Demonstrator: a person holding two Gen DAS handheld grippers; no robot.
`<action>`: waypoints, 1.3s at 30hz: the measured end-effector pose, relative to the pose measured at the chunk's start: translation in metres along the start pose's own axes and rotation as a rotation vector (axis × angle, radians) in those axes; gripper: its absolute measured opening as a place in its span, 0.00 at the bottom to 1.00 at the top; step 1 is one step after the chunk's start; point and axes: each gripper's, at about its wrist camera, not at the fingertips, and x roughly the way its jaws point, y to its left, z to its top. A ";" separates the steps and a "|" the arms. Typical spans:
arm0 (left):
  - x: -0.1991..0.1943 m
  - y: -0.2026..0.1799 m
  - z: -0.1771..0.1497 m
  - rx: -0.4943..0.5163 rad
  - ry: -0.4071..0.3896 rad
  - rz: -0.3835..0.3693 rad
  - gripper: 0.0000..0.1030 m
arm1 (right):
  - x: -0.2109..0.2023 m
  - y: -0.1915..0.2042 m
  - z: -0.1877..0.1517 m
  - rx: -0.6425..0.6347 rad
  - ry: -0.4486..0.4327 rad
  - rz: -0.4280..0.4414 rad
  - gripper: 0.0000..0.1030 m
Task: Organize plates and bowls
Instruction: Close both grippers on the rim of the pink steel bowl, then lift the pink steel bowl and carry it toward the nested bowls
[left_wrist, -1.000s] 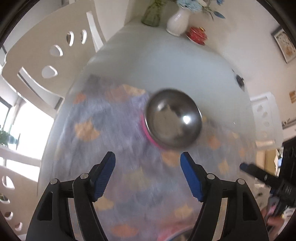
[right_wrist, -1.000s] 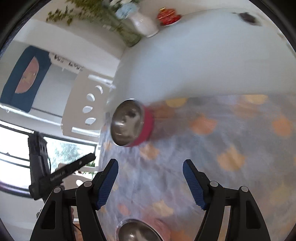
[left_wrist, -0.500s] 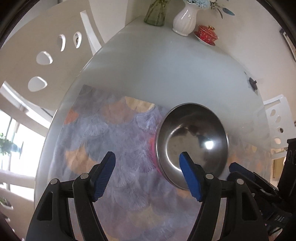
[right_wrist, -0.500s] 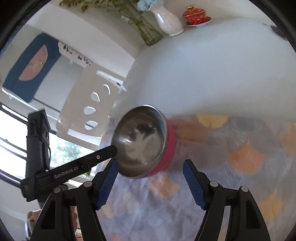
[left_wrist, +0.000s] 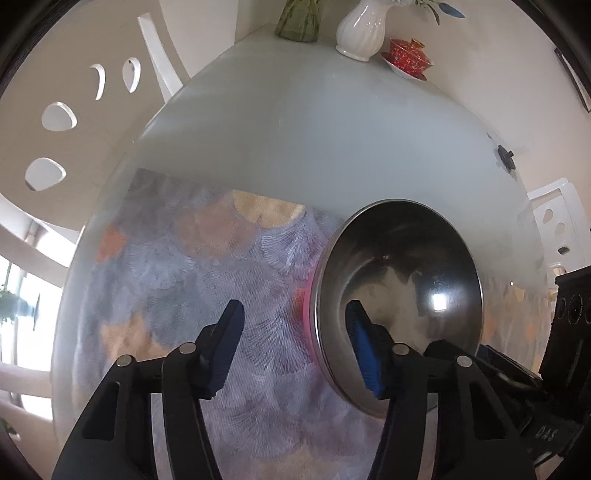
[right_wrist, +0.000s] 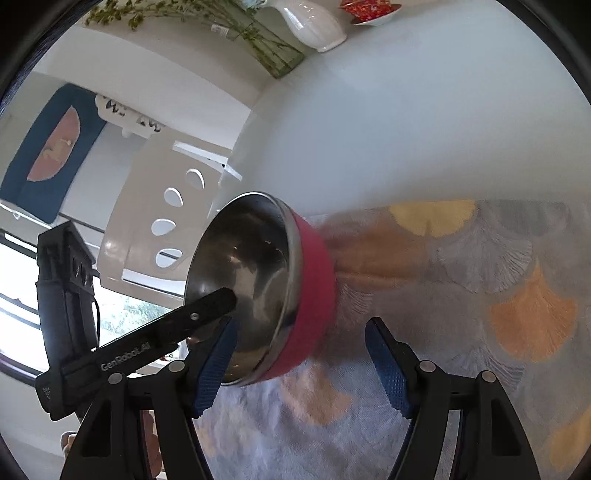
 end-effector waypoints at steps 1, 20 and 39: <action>0.003 0.000 0.000 0.000 0.005 -0.002 0.51 | 0.003 0.003 0.000 -0.019 0.005 -0.015 0.68; 0.024 -0.013 0.006 -0.020 0.005 -0.081 0.30 | 0.019 0.002 0.035 0.048 0.043 -0.121 0.53; -0.018 -0.026 -0.001 0.076 -0.032 -0.080 0.26 | 0.002 0.036 0.039 -0.065 0.058 -0.194 0.23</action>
